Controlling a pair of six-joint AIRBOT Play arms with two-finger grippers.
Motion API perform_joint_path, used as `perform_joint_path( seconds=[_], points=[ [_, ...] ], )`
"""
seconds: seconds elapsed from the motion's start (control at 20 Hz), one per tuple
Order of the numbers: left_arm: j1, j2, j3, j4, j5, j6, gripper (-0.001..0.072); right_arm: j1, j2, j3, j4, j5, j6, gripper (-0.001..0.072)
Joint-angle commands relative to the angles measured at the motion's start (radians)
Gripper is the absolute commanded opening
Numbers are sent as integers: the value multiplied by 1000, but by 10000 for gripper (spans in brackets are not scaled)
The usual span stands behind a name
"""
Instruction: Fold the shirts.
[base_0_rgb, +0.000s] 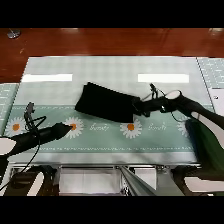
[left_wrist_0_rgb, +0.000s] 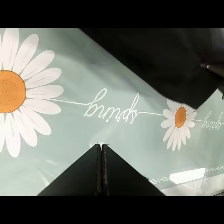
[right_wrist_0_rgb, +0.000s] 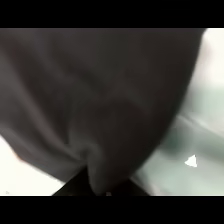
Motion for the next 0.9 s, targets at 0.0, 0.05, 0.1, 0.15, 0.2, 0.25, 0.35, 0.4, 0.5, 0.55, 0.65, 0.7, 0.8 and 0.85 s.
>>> perform_joint_path(
  seconds=[0.0,0.05,0.1,0.15,0.2,0.25,0.35,0.4,0.5,0.55,0.65,0.7,0.8,0.85],
  points=[
    [0,-16,8,0,0,8,36,12,-55,234,-37,105,-30,23],
    [0,-16,8,0,1,15,36,9,-55,333,-94,155,-3,22],
    [0,-16,8,1,4,19,35,3,-55,435,-167,206,36,22],
    [0,-19,16,16,8,30,36,3,-55,546,-248,260,79,22],
    [0,-29,38,50,2,29,36,-5,-55,657,-332,313,126,22],
    [0,-47,69,77,-17,29,36,-14,-55,753,-401,359,162,22],
    [0,-98,150,107,-61,49,35,-51,-55,938,-515,461,225,22],
    [0,-122,191,108,-72,72,36,-82,-54,1021,-546,515,247,22],
    [0,-161,261,142,-78,75,36,-159,-51,1148,-562,616,284,22],
    [0,-175,288,171,-78,75,36,-208,-39,1175,-562,651,303,22],
    [0,-195,332,204,-84,80,36,-314,10,1176,-592,722,384,22],
    [0,-198,346,204,-82,103,36,-370,40,1170,-623,769,403,22],
    [0,-198,356,204,-73,130,36,-471,120,1137,-688,844,425,21],
    [0,-198,356,204,-72,149,36,-518,163,1113,-719,875,432,20]
  ],
)
